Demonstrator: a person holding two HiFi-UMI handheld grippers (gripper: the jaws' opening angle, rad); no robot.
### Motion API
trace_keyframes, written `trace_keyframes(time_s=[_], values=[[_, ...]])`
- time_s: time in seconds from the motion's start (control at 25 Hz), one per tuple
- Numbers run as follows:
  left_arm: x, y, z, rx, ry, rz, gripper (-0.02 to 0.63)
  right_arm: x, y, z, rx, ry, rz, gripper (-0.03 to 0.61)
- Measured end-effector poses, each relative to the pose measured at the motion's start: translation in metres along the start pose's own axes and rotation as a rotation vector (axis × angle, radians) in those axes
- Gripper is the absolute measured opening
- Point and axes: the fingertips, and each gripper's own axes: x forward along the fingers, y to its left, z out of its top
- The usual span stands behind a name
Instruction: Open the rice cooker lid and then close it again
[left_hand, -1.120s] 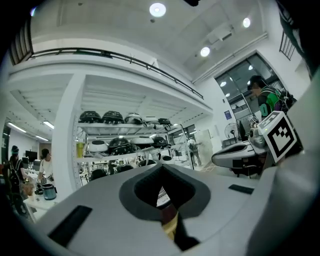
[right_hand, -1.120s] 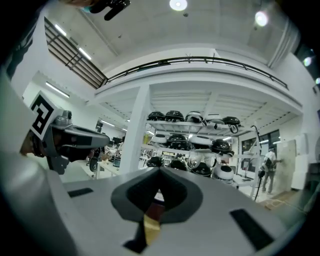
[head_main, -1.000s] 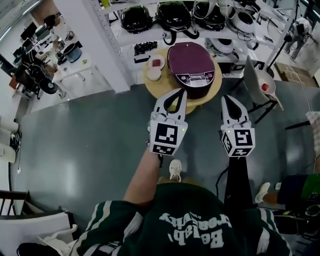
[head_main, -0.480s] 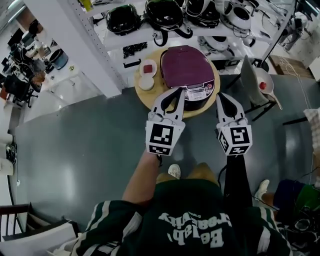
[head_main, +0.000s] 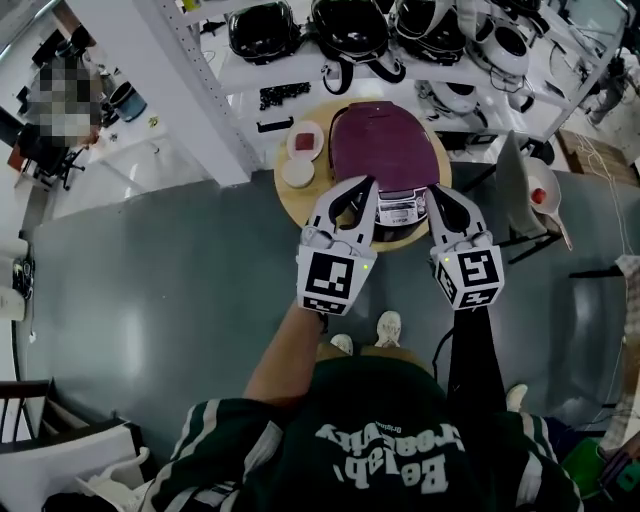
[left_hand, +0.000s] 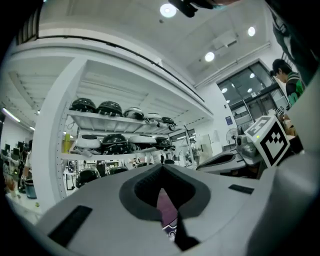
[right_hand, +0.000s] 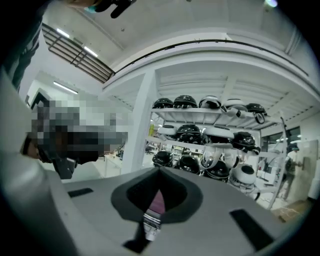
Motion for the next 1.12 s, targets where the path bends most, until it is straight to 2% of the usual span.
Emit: trace_keyframes(time_s=[0.28, 0.44, 0.6, 0.72, 0.88, 1.12], values=[[0.027, -0.011, -0.032, 0.002, 0.079, 0.019, 0.0, 0.025, -0.012, -0.023, 0.005, 0.054, 0.076, 0.003], [0.034, -0.01, -0.056, -0.079, 0.13, 0.045, 0.0, 0.038, -0.012, -0.044, 0.02, 0.108, 0.114, 0.003], [0.039, -0.011, -0.086, -0.14, 0.207, 0.022, 0.0, 0.05, -0.007, -0.07, 0.031, 0.16, 0.15, 0.003], [0.044, -0.013, -0.102, -0.148, 0.254, 0.02, 0.0, 0.056, -0.004, -0.09, 0.04, 0.214, 0.18, 0.003], [0.054, -0.018, -0.116, -0.202, 0.266, 0.009, 0.0, 0.062, -0.004, -0.103, 0.063, 0.247, 0.227, 0.003], [0.064, -0.028, -0.146, -0.222, 0.358, -0.019, 0.0, 0.066, -0.003, -0.121, 0.087, 0.297, 0.274, 0.003]])
